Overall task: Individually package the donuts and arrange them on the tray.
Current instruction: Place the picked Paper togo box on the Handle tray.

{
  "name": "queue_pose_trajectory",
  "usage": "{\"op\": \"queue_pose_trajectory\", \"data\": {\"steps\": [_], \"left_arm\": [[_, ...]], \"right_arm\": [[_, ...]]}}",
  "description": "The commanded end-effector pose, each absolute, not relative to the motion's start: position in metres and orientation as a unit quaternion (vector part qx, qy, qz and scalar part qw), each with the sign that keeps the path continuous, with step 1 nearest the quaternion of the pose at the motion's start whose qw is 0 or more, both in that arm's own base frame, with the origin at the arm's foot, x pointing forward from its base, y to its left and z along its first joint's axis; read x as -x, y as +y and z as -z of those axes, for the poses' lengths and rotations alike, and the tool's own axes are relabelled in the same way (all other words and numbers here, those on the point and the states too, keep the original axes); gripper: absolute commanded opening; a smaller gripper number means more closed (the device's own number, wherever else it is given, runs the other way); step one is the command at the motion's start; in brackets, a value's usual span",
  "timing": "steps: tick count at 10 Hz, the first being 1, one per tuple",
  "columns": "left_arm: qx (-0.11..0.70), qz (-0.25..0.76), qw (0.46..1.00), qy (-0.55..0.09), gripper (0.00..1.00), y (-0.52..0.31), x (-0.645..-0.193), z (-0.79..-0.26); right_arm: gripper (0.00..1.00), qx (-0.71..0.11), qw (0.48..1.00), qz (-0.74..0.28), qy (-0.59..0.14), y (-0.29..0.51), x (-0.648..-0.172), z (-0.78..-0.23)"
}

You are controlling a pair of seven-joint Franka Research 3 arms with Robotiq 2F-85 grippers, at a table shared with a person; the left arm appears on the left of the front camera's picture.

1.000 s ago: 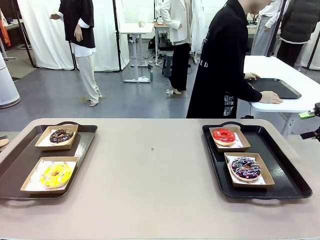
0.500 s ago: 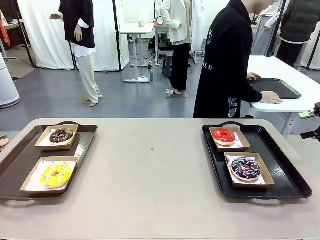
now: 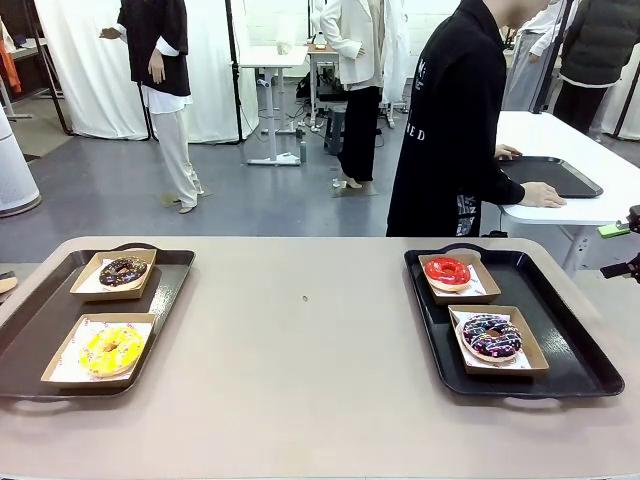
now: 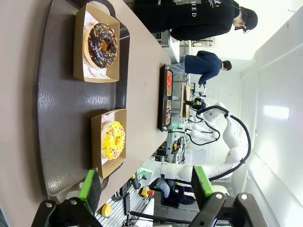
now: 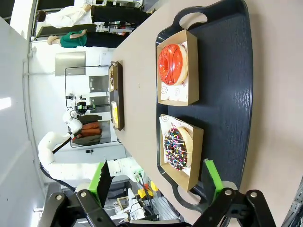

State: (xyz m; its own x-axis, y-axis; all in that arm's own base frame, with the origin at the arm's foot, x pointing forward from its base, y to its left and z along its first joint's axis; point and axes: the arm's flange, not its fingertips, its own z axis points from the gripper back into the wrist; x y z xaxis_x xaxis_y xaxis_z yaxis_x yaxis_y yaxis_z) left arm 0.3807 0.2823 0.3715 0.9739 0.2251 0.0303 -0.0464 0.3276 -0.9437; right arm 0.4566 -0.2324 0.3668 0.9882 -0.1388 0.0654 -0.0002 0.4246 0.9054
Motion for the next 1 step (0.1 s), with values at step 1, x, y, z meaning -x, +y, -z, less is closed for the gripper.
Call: {"op": "queue_pose_trajectory", "data": {"steps": [1], "left_arm": [[0.573,-0.082,0.812,-0.079,1.0,0.2809,-0.3777,-0.3745]], "right_arm": [[1.0,-0.538,0.84,0.032,-0.066,-0.2348,-0.457,-0.3669]]}}
